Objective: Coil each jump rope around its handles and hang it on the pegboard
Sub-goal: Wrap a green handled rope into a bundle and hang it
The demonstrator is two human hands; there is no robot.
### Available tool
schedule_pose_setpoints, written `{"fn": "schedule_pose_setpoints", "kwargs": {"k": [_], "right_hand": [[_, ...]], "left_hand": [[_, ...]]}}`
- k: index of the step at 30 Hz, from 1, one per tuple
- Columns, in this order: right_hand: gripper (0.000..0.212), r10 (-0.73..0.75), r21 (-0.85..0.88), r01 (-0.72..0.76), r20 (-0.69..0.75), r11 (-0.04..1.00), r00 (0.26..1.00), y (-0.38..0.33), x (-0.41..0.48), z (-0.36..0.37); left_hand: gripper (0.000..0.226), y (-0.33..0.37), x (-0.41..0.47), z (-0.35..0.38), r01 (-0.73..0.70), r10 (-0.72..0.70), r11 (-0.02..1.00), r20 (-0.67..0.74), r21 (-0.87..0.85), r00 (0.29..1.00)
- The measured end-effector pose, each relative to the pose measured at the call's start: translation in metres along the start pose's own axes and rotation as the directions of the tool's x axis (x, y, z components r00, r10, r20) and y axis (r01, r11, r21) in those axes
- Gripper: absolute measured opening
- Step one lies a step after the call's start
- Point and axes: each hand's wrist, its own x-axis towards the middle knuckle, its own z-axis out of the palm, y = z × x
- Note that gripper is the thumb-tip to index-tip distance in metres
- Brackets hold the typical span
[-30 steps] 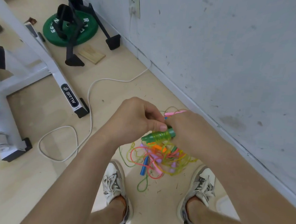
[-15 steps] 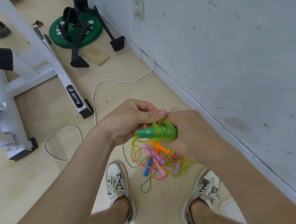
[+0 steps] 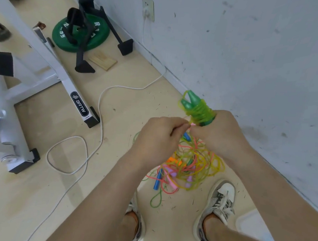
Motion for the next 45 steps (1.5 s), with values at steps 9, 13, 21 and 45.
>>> {"fn": "schedule_pose_setpoints", "kwargs": {"k": [9,13,21,45], "right_hand": [[0.015,-0.070,-0.643,0.047,-0.011,0.764,0.997,0.020,0.013,-0.001],[0.037,-0.068,-0.770,0.153,0.142,0.620,0.988,0.029,0.011,0.016],[0.011,-0.095,-0.771,0.499,0.506,0.396,0.857,0.023,0.001,0.015],[0.037,0.141,0.214,-0.176,0.170,0.961,0.975,0.005,0.003,-0.010]], "left_hand": [[0.029,0.019,-0.005,-0.010,-0.250,0.243,0.878,0.068,0.407,0.968],[0.028,0.008,0.000,-0.012,-0.344,0.383,0.839,-0.010,0.421,0.924],[0.007,0.001,-0.004,-0.026,-0.039,0.043,0.999,0.147,-0.035,0.988],[0.023,0.018,0.001,0.004,0.002,-0.016,0.974,0.062,0.225,0.998]]}}
